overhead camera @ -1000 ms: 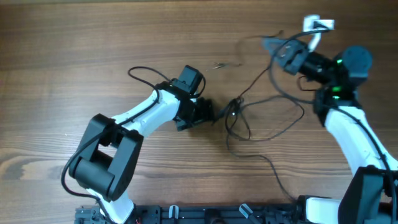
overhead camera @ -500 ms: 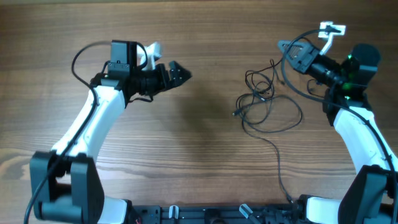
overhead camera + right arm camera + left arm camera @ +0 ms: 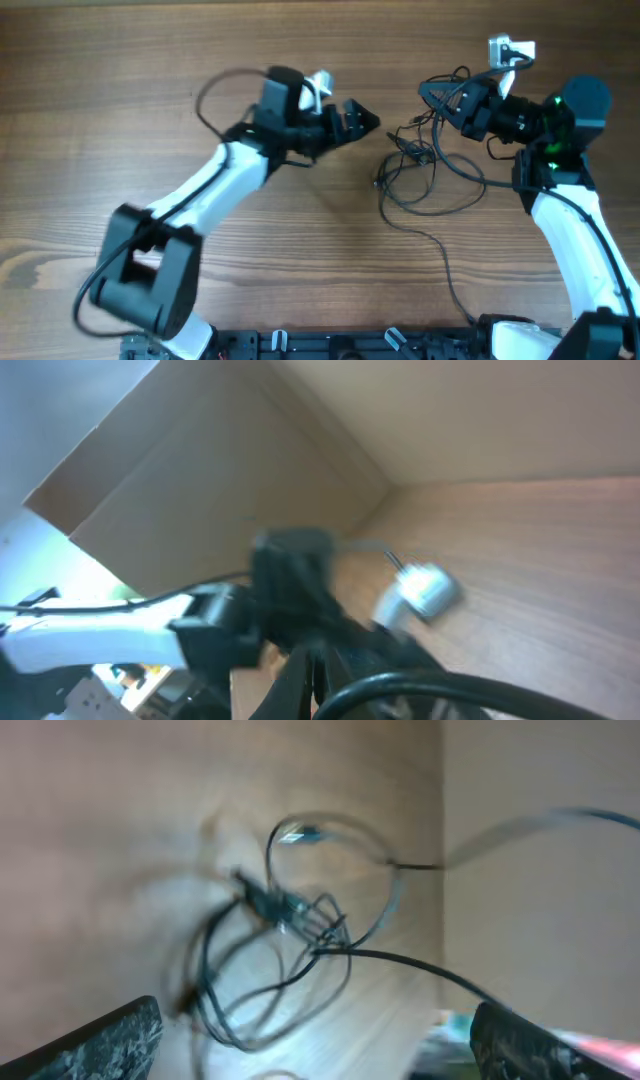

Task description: Untangle cables

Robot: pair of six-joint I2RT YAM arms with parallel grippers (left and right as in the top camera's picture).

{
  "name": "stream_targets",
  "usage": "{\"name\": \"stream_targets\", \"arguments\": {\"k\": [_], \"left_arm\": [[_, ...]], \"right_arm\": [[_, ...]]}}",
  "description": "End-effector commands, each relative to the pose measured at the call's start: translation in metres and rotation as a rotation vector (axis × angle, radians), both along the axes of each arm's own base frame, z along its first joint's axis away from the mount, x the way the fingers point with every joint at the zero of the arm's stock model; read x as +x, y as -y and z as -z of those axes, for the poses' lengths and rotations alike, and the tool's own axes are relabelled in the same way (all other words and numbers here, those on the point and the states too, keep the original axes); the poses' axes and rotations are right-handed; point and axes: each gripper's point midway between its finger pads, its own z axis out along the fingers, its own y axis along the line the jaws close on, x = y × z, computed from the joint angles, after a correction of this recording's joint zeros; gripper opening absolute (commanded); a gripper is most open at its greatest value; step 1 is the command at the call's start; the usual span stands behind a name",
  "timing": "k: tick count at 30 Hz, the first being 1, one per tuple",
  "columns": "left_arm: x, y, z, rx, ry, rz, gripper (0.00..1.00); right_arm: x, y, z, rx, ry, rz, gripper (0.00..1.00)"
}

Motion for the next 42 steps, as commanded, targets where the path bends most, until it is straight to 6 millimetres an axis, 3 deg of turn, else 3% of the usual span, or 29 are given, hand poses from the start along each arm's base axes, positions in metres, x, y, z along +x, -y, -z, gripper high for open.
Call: {"name": "stream_targets", "arguments": {"k": [1, 5, 7, 8, 9, 11, 12, 14, 19, 25, 26, 29, 34, 36, 37, 39, 40, 42], "left_arm": [[-0.013, 0.035, 0.039, -0.07, -0.356, -0.152, 1.0], [-0.003, 0.067, 0.053, -0.163, -0.361, -0.171, 0.96], [0.009, 0.07, 0.066, -0.193, -0.385, -0.235, 0.88], [0.013, 0.068, 0.075, -0.192, -0.411, -0.275, 0.73], [0.015, 0.066, 0.085, -0.184, -0.434, -0.314, 0.66], [0.019, 0.063, 0.101, -0.171, -0.465, -0.371, 0.6], [0.022, 0.062, 0.105, -0.17, -0.455, -0.385, 0.61], [0.028, 0.065, 0.105, -0.187, -0.417, -0.396, 0.73], [0.039, 0.076, 0.082, -0.283, -0.347, -0.388, 0.96], [0.054, 0.083, 0.041, -0.424, -0.229, -0.353, 0.99], [0.054, 0.085, 0.036, -0.437, -0.217, -0.341, 0.96], [0.041, 0.093, 0.04, -0.427, -0.252, -0.29, 0.56], [0.006, 0.113, 0.068, -0.324, -0.361, -0.255, 0.49], [-0.001, 0.118, 0.077, -0.286, -0.363, -0.283, 0.53], [-0.001, 0.119, 0.079, -0.274, -0.352, -0.296, 0.47], [0.003, 0.118, 0.08, -0.238, -0.247, -0.272, 0.15], [0.005, 0.116, 0.079, -0.214, -0.176, -0.238, 0.04], [0.01, 0.108, 0.078, -0.188, -0.097, -0.172, 0.04]], "right_arm": [[-0.011, -0.003, -0.016, -0.015, 0.072, -0.035, 0.05], [-0.019, -0.011, -0.015, -0.016, 0.07, -0.089, 0.05], [-0.023, -0.016, -0.015, -0.016, 0.071, -0.112, 0.05], [-0.024, -0.019, -0.015, -0.016, 0.07, -0.123, 0.05], [-0.026, -0.021, -0.015, -0.016, 0.071, -0.134, 0.05], [-0.029, -0.026, -0.015, -0.015, 0.068, -0.151, 0.05], [-0.03, -0.03, -0.015, -0.015, 0.067, -0.162, 0.05], [-0.035, -0.039, -0.014, -0.014, 0.067, -0.189, 0.05], [-0.049, -0.065, -0.014, -0.009, 0.058, -0.262, 0.05], [-0.059, -0.082, -0.011, -0.007, 0.032, -0.312, 0.05], [-0.059, -0.082, -0.011, -0.007, 0.029, -0.31, 0.05], [-0.054, -0.082, -0.011, -0.006, 0.028, -0.283, 0.04], [-0.053, -0.082, -0.011, -0.003, 0.02, -0.274, 0.05], [-0.053, -0.082, -0.011, 0.001, 0.005, -0.272, 0.05], [-0.053, -0.082, -0.011, 0.001, 0.003, -0.272, 0.05], [-0.053, -0.082, -0.01, 0.0, 0.001, -0.272, 0.05], [-0.052, -0.082, -0.009, -0.002, 0.005, -0.269, 0.05], [-0.046, -0.081, -0.005, -0.017, 0.016, -0.236, 0.05]]}}
